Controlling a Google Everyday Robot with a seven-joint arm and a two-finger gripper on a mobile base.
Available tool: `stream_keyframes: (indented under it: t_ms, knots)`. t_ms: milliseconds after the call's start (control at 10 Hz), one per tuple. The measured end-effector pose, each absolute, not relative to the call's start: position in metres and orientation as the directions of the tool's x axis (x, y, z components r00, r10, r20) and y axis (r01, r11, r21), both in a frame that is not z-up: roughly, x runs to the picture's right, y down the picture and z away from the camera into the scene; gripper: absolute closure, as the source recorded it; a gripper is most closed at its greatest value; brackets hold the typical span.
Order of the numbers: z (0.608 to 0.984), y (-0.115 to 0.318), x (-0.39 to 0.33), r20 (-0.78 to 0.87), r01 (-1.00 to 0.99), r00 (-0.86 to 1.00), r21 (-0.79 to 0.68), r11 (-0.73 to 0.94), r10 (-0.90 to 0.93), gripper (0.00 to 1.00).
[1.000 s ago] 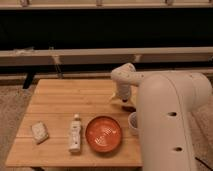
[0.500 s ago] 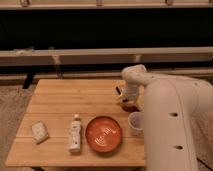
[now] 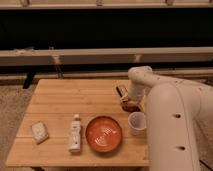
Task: Place the pepper in the ceramic bowl
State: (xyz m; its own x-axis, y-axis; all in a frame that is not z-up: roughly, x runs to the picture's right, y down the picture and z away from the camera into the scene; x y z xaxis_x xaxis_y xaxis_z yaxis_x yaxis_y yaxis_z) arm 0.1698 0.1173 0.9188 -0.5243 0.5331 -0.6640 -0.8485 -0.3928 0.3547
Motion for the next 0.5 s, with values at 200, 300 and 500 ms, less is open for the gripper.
stream_keyframes:
  t_ms: [200,300,500]
  knots:
    - [0.9166,0.1140,0.1668,-0.657,-0.852,-0.520,0.351,-0.389,0.546,0.33]
    - [0.9158,0.1128,0.1682,-0.655,-0.850,-0.522,0.351,-0.392,0.545,0.42]
    - [0.9140,0.1139,0.1701,-0.657,-0.851,-0.522,0.352,-0.391,0.544,0.62]
